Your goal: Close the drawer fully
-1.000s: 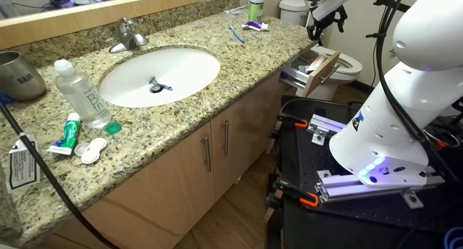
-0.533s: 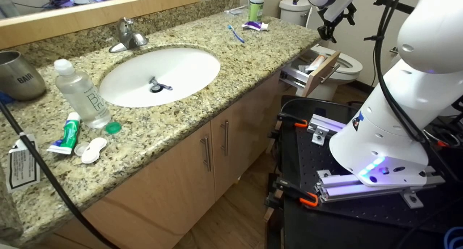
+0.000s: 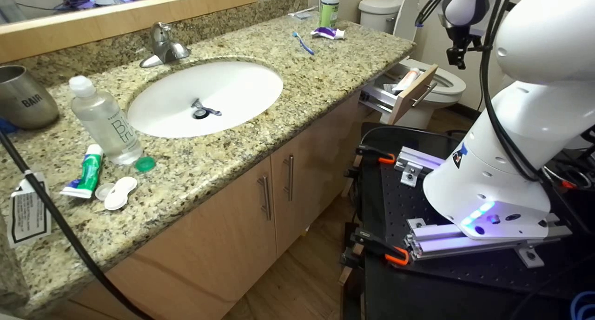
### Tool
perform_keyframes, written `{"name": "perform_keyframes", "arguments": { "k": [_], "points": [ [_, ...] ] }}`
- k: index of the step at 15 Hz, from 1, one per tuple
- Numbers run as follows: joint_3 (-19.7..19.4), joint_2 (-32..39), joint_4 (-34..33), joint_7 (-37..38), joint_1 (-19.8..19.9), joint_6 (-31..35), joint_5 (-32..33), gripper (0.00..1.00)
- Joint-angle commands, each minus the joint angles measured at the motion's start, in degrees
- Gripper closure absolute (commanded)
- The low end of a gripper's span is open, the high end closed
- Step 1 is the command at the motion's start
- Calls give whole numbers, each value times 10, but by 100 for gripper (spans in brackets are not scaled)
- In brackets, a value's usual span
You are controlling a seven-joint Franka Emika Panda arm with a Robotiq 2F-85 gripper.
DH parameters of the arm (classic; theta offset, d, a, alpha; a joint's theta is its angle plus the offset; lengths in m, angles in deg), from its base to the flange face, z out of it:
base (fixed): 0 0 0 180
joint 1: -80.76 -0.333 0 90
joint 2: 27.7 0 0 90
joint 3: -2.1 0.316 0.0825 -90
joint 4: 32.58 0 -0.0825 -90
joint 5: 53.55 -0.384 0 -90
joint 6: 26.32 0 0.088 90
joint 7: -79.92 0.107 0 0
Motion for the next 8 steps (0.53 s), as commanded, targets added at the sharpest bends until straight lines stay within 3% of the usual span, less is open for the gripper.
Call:
{"name": "perform_keyframes", "arguments": {
  "k": [1,3,6,7,8],
  "points": [
    [25,-8,34,-131,80,88,-31,0],
    [57,-7,59,-182,127,126,-97,0],
    [110,-12,107,-201,158,137,-215,0],
    [70,2,74,-190,128,121,-175,0],
    [76,3,81,-193,128,122,-187,0]
  ]
}}
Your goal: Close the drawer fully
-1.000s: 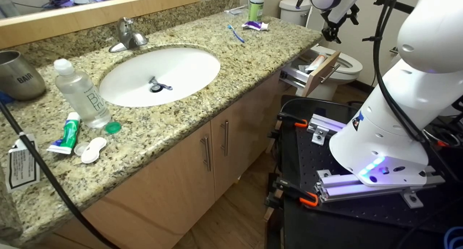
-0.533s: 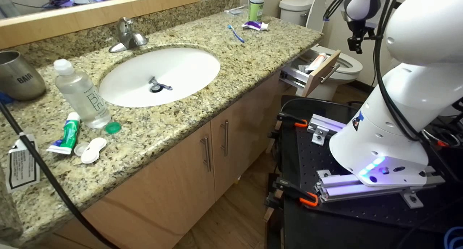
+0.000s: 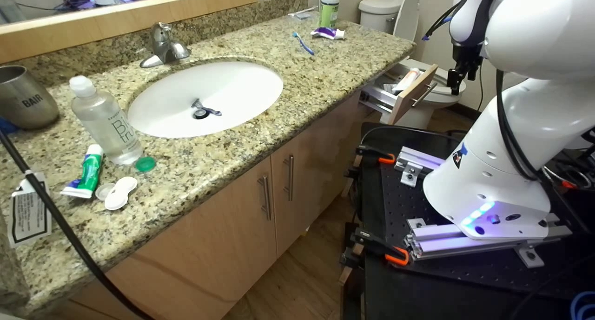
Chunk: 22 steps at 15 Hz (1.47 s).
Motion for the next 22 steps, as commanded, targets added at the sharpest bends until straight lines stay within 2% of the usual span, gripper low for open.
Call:
{"name": "perform_keyframes", "arguments": {
  "k": [1,2,4,10,15,18,20,21,22],
  "points": [
    [-9,1,-1,-7,-12,1,-10,0],
    [-12,1,-3,-6,-13,1,-9,0],
    [12,15,-9,-7,-1,0,-56,0],
    [77,46,5,-3,-10,19,-220,0],
    [174,46,4,-42,36,20,-368,0],
    [226,37,4,-73,69,17,-432,0],
    [240,25,8,-94,83,12,-450,0],
    [229,16,12,-104,82,6,-440,0],
    [165,6,16,-87,36,-4,-382,0]
  ]
}}
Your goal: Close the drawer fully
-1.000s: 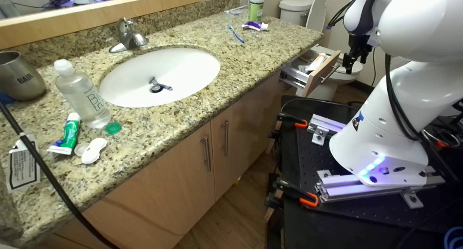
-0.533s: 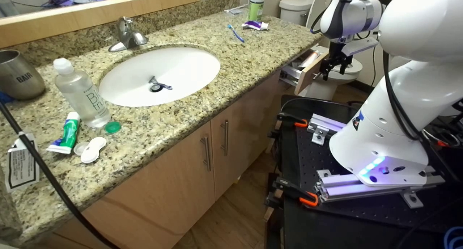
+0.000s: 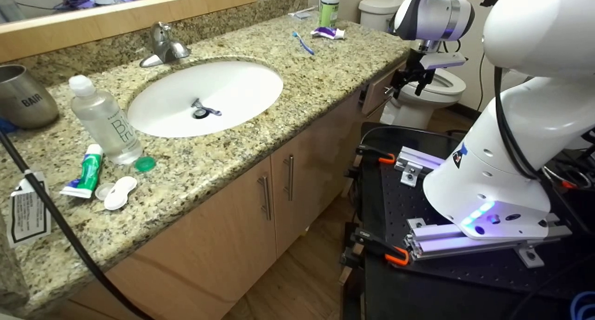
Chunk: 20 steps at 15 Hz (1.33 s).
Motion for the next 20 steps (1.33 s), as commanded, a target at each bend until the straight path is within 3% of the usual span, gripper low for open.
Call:
{"name": "perform_keyframes", "arguments": {
  "k": [1,3,6,10,14,20],
  "points": [
    [-108,-44,23,0,-59,-9,104,0],
    [-189,-64,23,4,-98,-18,191,0],
    [-269,-76,18,-6,-130,27,298,0],
    [-264,-66,22,-25,-109,37,301,0],
    [-188,-76,53,-80,-52,30,213,0],
    [81,-64,68,-235,128,53,-97,0]
  ]
}}
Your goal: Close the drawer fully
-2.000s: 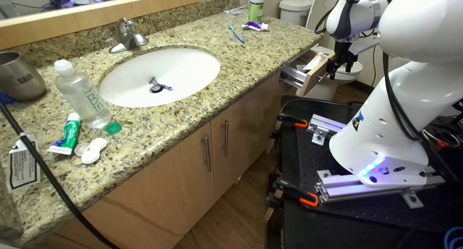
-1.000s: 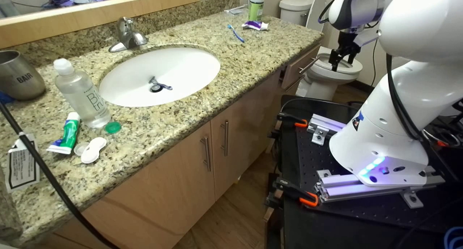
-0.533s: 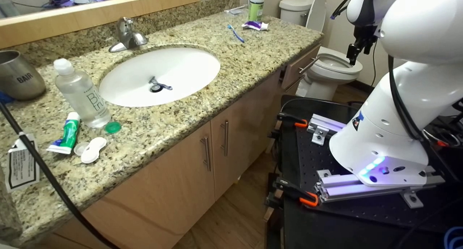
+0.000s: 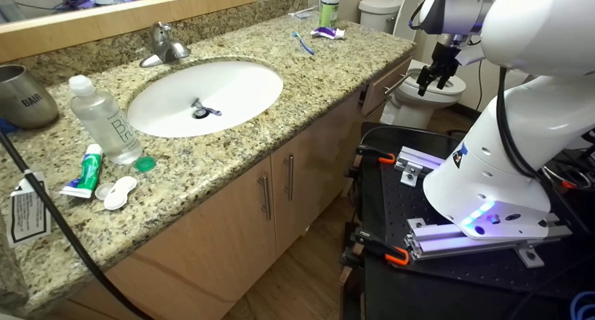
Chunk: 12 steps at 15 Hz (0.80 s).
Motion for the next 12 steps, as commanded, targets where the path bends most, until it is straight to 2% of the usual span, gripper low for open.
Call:
{"name": "perform_keyframes", "arguments": {
  "k": [1,3,5,8,9,10,11,12],
  "points": [
    [156,19,0,-93,112,43,-162,0],
    [239,46,-14,-124,171,72,-225,0],
    [304,83,-27,-131,220,117,-247,0],
    [351,119,-28,-93,268,168,-207,0],
    [355,128,-27,-77,273,182,-191,0],
    [333,122,-18,-54,256,195,-170,0],
    [256,90,2,-20,191,201,-134,0],
    [205,52,25,-41,142,209,-153,0]
  ]
}}
